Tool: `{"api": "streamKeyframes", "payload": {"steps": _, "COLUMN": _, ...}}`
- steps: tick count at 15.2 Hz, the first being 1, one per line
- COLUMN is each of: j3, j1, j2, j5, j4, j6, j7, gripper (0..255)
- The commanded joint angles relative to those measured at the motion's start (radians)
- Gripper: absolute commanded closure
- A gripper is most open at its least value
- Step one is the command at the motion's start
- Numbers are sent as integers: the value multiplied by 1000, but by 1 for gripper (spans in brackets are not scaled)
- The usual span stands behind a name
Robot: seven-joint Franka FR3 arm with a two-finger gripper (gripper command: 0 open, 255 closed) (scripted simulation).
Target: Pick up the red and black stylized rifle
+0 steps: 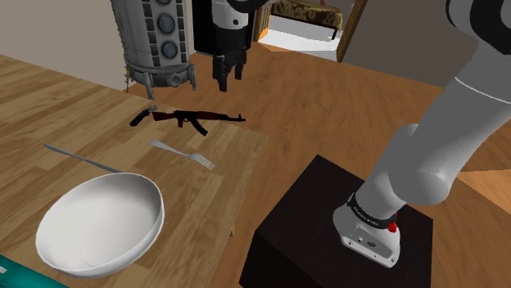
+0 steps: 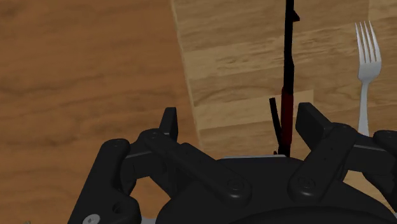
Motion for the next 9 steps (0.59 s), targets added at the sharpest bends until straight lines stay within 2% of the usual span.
{"api": "streamKeyframes", "payload": {"steps": 1, "j3": 13, "j1": 13, "j2": 76, "j5": 1, "j4": 59, "j6": -5, "j7": -1, "gripper": 0}}
{"api": "streamKeyframes", "payload": {"steps": 9, "j3": 56, "j1": 67, "j2": 392, "j5": -10, "j4": 342, "j6": -60, "j7": -10, "gripper": 0}}
